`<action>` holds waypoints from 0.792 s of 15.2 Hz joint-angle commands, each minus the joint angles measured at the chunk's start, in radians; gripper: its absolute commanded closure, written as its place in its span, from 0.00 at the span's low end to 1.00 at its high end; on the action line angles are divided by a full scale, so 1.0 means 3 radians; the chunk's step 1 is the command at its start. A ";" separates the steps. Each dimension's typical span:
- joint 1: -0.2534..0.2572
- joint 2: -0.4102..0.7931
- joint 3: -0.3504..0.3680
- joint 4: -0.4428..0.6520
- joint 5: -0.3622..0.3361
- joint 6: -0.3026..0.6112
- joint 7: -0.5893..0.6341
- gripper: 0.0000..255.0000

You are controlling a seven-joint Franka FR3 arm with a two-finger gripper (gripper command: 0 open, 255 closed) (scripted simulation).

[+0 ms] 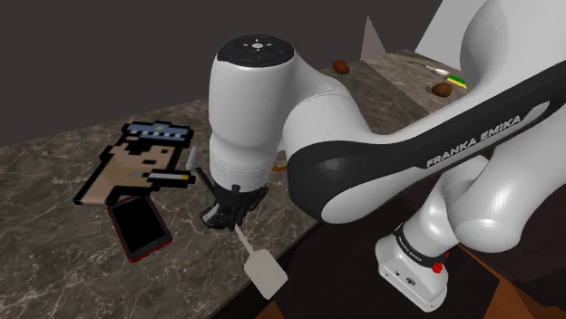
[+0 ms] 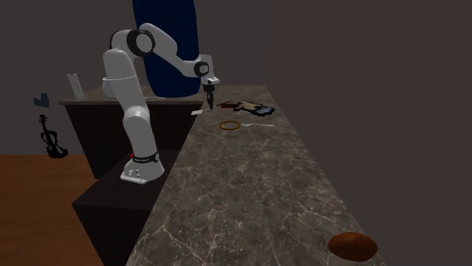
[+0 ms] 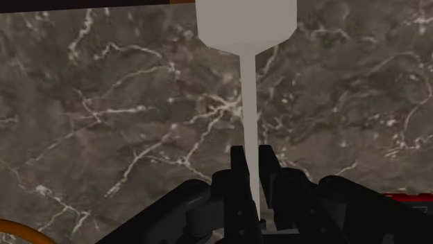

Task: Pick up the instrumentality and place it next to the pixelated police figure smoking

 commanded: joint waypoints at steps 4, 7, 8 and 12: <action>-0.0004 0.0076 0.0009 -0.0075 -0.0053 0.0141 0.0039 1.00; -0.0004 0.0077 0.0009 -0.0075 -0.0053 0.0141 0.0039 1.00; -0.0004 0.0077 0.0009 -0.0075 -0.0053 0.0141 0.0039 1.00; -0.0004 0.0076 0.0009 -0.0075 -0.0053 0.0140 0.0038 0.00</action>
